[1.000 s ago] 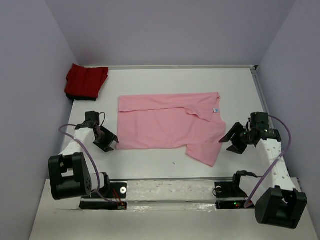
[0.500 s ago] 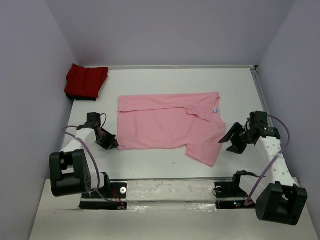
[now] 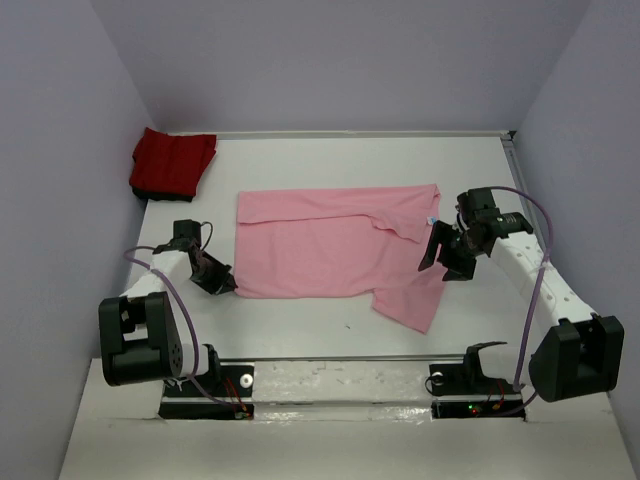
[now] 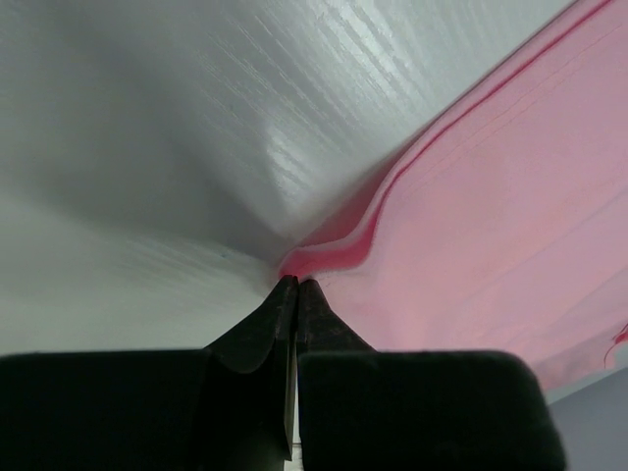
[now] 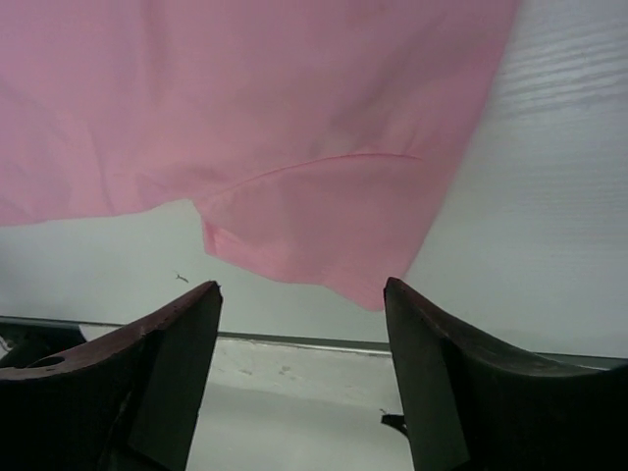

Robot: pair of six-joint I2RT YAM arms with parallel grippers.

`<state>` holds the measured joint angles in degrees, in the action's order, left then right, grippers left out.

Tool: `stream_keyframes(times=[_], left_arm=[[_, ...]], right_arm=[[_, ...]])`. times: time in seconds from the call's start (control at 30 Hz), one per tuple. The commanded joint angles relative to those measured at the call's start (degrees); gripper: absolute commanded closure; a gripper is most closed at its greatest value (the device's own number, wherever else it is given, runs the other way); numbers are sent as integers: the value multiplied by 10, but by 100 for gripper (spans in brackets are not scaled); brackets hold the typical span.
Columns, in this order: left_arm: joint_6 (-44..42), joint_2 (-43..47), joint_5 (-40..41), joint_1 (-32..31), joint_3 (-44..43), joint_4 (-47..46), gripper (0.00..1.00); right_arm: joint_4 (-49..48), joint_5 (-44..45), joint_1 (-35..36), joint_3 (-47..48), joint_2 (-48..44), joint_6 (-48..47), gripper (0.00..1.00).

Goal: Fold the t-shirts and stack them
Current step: Grap the side of the flattened tshirt closest away from the robot with both arms

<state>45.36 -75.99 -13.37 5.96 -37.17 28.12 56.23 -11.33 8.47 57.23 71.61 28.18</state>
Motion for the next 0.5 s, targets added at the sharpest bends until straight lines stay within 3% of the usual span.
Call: stream_keyframes(times=[0.0, 0.17, 0.3, 0.47], left_arm=[[-18, -10, -5, -2, -27, 11, 90], [-45, -31, -4, -4, -47, 14, 90], [-74, -52, 17, -10, -69, 31, 90], [-93, -63, 14, -11, -84, 32, 90]], right_arm=[[5, 14, 1, -11, -57, -45, 25], [50, 37, 61, -10, -90, -27, 26], [110, 127, 235, 23, -59, 27, 25], [142, 151, 310, 2, -88, 106, 20]])
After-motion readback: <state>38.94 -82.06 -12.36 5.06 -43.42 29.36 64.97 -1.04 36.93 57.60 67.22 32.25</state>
